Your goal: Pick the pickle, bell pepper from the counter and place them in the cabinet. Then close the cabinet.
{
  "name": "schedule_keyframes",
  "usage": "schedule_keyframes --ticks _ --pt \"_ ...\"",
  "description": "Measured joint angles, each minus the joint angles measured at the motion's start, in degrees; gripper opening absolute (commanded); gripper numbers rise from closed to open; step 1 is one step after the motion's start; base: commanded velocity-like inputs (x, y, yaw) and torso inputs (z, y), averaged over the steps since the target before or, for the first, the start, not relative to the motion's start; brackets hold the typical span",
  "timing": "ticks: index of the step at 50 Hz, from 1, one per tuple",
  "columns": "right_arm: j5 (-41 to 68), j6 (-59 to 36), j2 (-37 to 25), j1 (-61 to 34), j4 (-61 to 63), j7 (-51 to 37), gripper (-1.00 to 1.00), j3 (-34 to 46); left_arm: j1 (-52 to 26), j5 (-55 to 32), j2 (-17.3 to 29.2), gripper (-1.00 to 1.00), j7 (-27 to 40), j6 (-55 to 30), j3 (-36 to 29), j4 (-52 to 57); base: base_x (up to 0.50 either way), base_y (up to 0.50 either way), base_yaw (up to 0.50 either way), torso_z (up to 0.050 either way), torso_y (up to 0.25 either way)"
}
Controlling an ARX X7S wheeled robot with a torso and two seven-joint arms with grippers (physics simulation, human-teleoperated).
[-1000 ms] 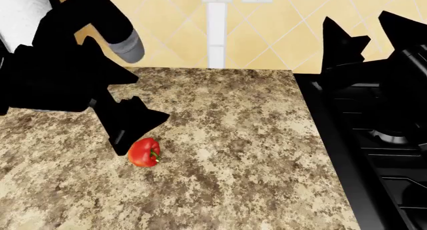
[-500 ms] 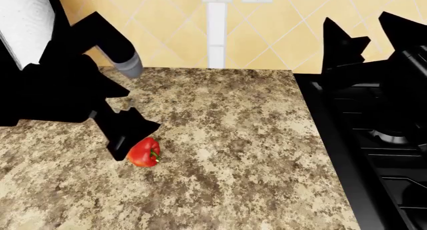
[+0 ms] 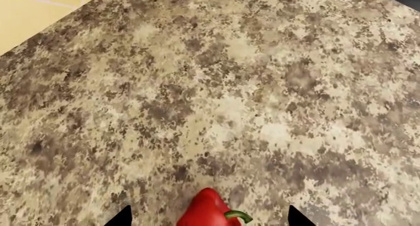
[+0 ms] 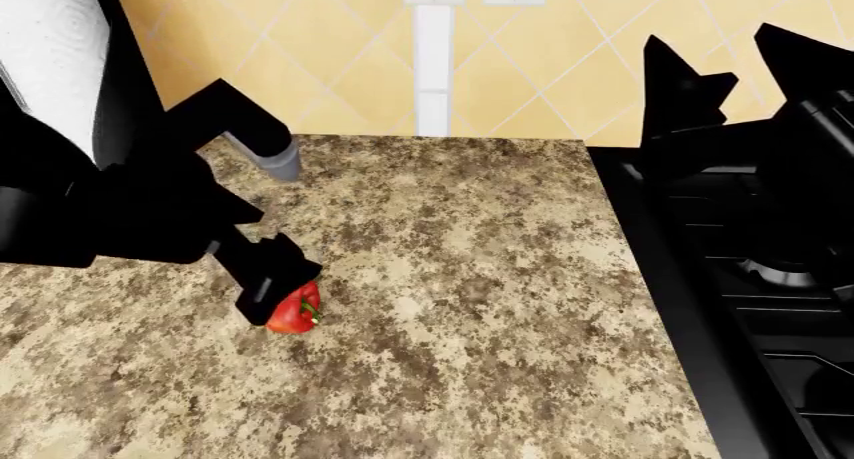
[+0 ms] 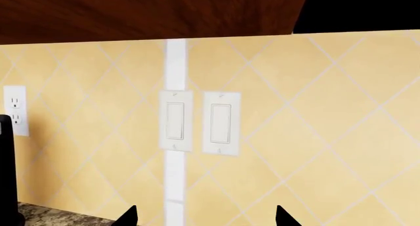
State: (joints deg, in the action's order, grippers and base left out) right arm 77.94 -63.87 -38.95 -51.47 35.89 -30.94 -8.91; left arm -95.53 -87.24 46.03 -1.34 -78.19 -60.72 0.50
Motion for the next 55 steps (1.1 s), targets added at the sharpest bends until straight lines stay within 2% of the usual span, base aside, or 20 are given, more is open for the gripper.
schedule_keyframes --ticks 20,52,53,55 --pt "0.1 0.7 -0.3 0.5 0.1 -0.1 1.0 0.1 3.4 0.9 -0.3 1.0 -0.3 1.0 -2.4 -0.5 0.0 0.0 0.0 0.0 0.0" --pt "0.4 1.5 -0.6 0.4 -0.1 -0.3 1.0 0.7 6.8 7.7 -3.2 1.0 -4.4 3.3 -8.0 -5.1 0.0 0.0 0.0 0.0 0.0" --pt "0.4 1.5 -0.6 0.4 -0.1 -0.3 1.0 0.7 6.9 7.8 -3.2 -1.0 -4.5 3.4 -8.1 -5.2 0.0 0.0 0.0 0.0 0.0" --pt "0.4 1.6 -0.7 0.5 -0.1 -0.3 1.0 0.6 7.0 7.7 -3.4 -1.0 -4.7 3.5 -8.1 -5.4 0.0 0.0 0.0 0.0 0.0"
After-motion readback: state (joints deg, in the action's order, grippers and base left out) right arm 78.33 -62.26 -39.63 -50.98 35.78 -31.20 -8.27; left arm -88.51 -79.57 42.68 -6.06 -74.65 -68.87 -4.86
